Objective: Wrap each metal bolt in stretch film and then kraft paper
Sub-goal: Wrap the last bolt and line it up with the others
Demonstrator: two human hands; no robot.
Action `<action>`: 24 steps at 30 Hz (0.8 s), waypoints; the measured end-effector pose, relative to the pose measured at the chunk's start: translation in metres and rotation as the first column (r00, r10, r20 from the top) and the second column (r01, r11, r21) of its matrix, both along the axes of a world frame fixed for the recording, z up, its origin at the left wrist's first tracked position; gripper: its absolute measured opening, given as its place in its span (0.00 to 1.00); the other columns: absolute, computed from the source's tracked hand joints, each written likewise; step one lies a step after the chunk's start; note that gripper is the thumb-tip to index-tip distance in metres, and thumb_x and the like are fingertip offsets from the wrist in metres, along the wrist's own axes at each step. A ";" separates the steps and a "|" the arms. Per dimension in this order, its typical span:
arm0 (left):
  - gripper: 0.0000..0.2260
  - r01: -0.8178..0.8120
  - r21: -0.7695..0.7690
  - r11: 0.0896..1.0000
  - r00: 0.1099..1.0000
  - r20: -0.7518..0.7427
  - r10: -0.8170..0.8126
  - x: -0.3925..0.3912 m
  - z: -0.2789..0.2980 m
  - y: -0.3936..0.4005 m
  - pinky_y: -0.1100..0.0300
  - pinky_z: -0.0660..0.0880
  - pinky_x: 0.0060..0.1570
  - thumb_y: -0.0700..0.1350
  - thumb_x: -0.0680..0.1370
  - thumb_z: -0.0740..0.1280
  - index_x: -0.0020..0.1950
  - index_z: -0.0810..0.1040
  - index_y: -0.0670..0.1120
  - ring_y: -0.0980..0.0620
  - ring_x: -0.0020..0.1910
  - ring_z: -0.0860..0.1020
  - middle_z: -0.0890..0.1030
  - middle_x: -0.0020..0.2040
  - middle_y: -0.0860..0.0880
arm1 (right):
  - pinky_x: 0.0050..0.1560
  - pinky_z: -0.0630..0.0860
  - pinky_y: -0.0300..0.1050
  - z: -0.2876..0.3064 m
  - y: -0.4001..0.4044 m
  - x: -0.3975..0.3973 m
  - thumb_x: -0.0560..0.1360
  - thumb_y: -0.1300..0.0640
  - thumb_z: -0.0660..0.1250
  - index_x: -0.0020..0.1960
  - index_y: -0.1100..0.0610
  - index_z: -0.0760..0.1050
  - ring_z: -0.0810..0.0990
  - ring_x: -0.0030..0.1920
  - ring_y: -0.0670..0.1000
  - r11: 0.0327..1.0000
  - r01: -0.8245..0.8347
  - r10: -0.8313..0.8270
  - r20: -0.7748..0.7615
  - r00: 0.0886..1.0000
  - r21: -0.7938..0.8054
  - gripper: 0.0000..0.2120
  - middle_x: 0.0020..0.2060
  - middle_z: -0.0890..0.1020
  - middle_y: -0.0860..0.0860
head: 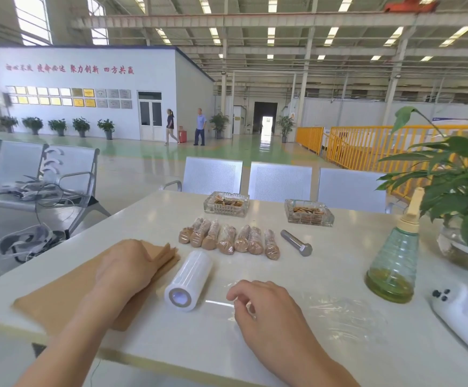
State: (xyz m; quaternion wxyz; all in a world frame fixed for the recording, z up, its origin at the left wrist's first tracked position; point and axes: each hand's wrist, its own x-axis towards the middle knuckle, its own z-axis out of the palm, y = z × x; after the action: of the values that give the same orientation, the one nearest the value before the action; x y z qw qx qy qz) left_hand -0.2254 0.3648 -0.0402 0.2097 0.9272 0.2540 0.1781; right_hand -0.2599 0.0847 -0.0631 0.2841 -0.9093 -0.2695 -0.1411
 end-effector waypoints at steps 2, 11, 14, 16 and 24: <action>0.18 -0.018 -0.090 0.996 0.999 0.040 0.022 0.003 -0.001 0.004 0.58 0.76 0.38 0.62 0.71 0.73 0.36 0.83 0.46 0.48 0.38 0.79 0.82 0.37 0.49 | 0.53 0.71 0.37 -0.001 0.000 0.002 0.81 0.50 0.59 0.59 0.42 0.76 0.72 0.51 0.39 1.000 0.012 -0.012 -0.019 1.000 -0.002 0.11 0.47 0.80 0.38; 0.19 0.022 -0.432 0.902 0.972 0.220 0.082 0.011 -0.006 0.011 0.56 0.66 0.33 0.55 0.73 0.76 0.31 0.74 0.45 0.46 0.34 0.73 0.77 0.31 0.50 | 0.55 0.76 0.40 -0.002 -0.014 0.013 0.79 0.50 0.61 0.59 0.42 0.80 0.77 0.48 0.39 0.999 0.047 -0.045 -0.169 0.985 0.009 0.12 0.47 0.83 0.39; 0.14 -0.007 -0.212 0.977 0.907 0.409 0.095 0.007 0.007 -0.011 0.51 0.70 0.39 0.54 0.79 0.67 0.38 0.76 0.49 0.42 0.44 0.77 0.80 0.36 0.52 | 0.49 0.77 0.37 0.007 -0.018 0.014 0.79 0.53 0.62 0.56 0.43 0.82 0.79 0.45 0.40 0.994 0.028 0.002 -0.283 0.959 0.102 0.12 0.45 0.85 0.42; 0.11 0.171 -0.074 0.982 0.794 0.601 -0.093 -0.002 0.029 -0.048 0.51 0.71 0.43 0.53 0.81 0.66 0.41 0.75 0.51 0.46 0.46 0.79 0.81 0.39 0.57 | 0.41 0.77 0.39 0.024 -0.024 0.017 0.81 0.53 0.63 0.56 0.46 0.82 0.81 0.37 0.42 0.936 0.106 0.035 -0.390 0.920 0.334 0.10 0.43 0.87 0.45; 0.09 0.792 0.323 0.518 0.519 0.090 -0.850 -0.031 0.027 -0.197 0.52 0.75 0.50 0.58 0.81 0.63 0.48 0.72 0.54 0.52 0.51 0.76 0.77 0.47 0.56 | 0.28 0.75 0.40 0.058 -0.099 0.031 0.79 0.56 0.67 0.59 0.54 0.76 0.84 0.31 0.51 0.718 0.495 -0.076 -0.652 0.755 0.490 0.09 0.36 0.87 0.54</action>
State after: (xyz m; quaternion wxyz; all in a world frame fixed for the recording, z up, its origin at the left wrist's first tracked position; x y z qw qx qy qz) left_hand -0.2567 0.1683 -0.0133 0.1834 0.9253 -0.2683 0.1954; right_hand -0.2291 -0.0142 -0.0050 0.6161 -0.7859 0.0488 0.0210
